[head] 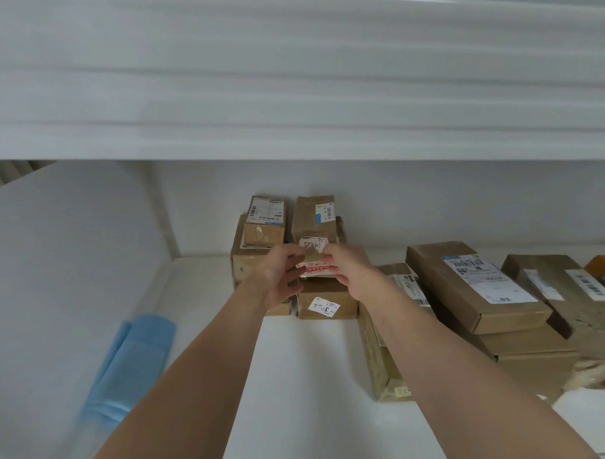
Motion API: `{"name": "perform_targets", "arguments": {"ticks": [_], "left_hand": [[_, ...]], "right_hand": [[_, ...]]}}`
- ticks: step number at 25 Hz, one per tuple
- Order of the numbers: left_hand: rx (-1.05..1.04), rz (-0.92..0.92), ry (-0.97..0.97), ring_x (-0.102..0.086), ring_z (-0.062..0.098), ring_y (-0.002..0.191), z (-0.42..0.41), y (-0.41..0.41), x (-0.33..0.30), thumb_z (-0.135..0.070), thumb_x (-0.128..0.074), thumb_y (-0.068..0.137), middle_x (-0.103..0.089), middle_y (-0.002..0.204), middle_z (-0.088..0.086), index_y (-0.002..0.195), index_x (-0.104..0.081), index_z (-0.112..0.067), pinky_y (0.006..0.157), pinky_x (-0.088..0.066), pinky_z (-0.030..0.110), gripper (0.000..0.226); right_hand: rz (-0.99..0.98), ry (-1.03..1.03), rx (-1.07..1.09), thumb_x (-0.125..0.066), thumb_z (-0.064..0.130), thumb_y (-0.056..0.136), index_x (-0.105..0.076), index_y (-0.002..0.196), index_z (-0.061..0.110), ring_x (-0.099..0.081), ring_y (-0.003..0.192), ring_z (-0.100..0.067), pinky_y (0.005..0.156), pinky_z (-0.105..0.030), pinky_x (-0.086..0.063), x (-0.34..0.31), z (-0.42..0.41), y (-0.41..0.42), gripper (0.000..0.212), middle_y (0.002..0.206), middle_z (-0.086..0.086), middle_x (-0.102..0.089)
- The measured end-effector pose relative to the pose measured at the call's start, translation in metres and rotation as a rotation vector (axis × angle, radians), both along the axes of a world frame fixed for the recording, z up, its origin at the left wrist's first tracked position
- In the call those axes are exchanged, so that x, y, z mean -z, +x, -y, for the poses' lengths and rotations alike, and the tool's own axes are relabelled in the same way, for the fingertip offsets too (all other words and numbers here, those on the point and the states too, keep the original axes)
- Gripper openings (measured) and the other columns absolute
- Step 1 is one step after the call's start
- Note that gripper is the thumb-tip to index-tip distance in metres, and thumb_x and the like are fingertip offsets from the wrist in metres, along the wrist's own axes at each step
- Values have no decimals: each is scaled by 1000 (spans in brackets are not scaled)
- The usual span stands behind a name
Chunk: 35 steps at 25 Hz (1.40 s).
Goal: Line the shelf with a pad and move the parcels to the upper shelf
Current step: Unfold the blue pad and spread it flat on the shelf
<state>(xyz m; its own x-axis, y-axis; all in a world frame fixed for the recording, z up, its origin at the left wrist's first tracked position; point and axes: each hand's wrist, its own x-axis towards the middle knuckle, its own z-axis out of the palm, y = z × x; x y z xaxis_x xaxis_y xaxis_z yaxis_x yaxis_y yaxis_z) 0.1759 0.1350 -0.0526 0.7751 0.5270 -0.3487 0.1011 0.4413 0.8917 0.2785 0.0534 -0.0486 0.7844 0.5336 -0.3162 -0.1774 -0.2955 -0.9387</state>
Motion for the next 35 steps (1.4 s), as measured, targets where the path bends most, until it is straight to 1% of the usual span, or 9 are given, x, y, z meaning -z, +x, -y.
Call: {"name": "perform_targets", "arguments": {"ticks": [3,5,7,9,11,18,22,30,35], "left_hand": [[3,57,-10,-55,20,107,7,-3,0,-7,-50,87,-63,102,1,101,-59,-18,105,-39,44,20],[-35,50,-19,-56,22,109,2,-9,2,-5,-49,88,-63,108,1,108,-59,-21,88,-50,41,27],[-72,15,-4,-53,27,118,-7,-19,4,-8,-51,87,-59,123,2,123,-55,-20,87,-49,42,38],[-107,-39,38,-56,31,115,-16,-35,3,-10,-52,88,-59,123,4,123,-55,-18,96,-47,44,36],[-141,-96,86,-61,31,109,-24,-55,-1,-14,-54,90,-62,116,8,114,-58,-16,97,-49,42,24],[-401,-304,262,-57,23,71,-54,-130,-8,-16,-49,96,-59,95,9,82,-57,-11,66,-45,29,16],[-515,-360,258,-53,22,66,-65,-172,-3,-14,-53,93,-55,95,12,102,-57,-5,62,-41,27,14],[-607,-520,169,-48,28,93,-67,-223,49,-14,-60,89,-46,107,16,126,-50,0,60,-43,28,40],[-606,-488,40,-57,26,76,-62,-228,80,-8,-61,87,-49,127,23,132,-45,3,65,-57,32,49]], "right_hand": [[17,-1,-81,-52,15,94,-52,131,20,-53,105,-19,85,-30,-41,2,-1,-3,37,128,-6,-58],[14,11,-74,-51,12,94,-45,138,24,-48,118,-22,95,-34,-41,5,-2,-5,46,135,-5,-51],[46,-11,42,-51,13,96,-55,116,20,-52,107,-21,99,-36,-46,8,-6,-5,22,129,-7,-56],[64,-49,169,-50,18,97,-56,102,14,-54,89,-19,94,-39,-53,11,-13,-8,9,114,-10,-61],[23,-65,150,-50,18,96,-54,120,12,-53,78,-17,81,-34,-57,12,-22,-17,26,103,-7,-58],[-160,-25,-148,-52,6,92,-51,125,11,-54,85,-18,71,-26,-55,-1,-52,-78,34,94,-7,-54],[-155,-16,-250,-52,3,89,-56,105,8,-46,61,-15,59,-24,-46,6,-69,-119,16,74,-7,-50],[-215,-120,-371,-57,10,91,-53,106,12,-48,65,-14,57,-23,-46,49,-87,-169,16,87,-6,-48],[-235,-152,-375,-58,10,90,-52,106,13,-49,66,-14,56,-23,-46,67,-83,-171,18,94,-7,-49]]}}
